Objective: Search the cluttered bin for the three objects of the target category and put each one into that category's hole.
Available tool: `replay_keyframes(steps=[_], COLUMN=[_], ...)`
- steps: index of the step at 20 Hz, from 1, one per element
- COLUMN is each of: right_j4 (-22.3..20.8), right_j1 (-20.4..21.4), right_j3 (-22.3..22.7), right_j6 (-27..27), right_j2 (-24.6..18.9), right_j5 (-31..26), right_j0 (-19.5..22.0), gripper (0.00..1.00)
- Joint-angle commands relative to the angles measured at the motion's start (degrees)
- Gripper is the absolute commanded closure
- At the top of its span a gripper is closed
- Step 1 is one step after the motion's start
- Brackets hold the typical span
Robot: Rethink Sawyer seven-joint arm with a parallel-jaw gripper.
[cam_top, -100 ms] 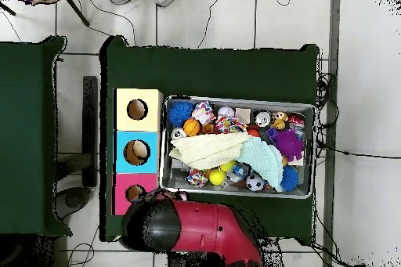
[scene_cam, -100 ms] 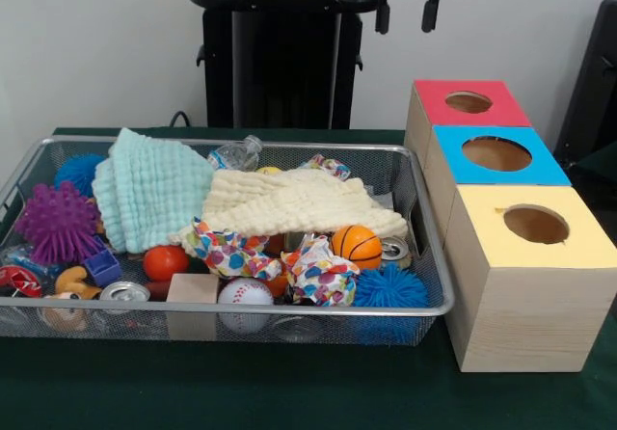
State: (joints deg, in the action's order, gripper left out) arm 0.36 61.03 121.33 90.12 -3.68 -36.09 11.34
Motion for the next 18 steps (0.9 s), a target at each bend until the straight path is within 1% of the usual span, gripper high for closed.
replay_keyframes(steps=[1, 2, 3, 5, 10, 14, 18], right_j4=[-4.95, -5.19, -5.73, -6.38, -8.5, -9.34, -10.49], right_j1=[-8.8, -9.37, -10.35, -12.09, -15.04, -16.81, -19.81], right_j3=[-7.7, -8.61, -9.55, -10.52, -11.65, -12.25, -13.2], right_j6=[-1.87, -1.71, -2.51, -3.59, -3.81, -3.31, -2.31], right_j2=[-4.06, -4.06, -4.26, -4.85, -5.48, -6.16, -6.31], right_j5=[-8.51, -9.39, -9.62, -9.05, -6.27, -4.29, -1.38], right_j0=[3.57, 3.57, 4.41, 5.7, 6.87, 7.32, 7.83], gripper=[0.0, 0.0, 0.0, 0.0, 0.0, 0.0, 0.0])
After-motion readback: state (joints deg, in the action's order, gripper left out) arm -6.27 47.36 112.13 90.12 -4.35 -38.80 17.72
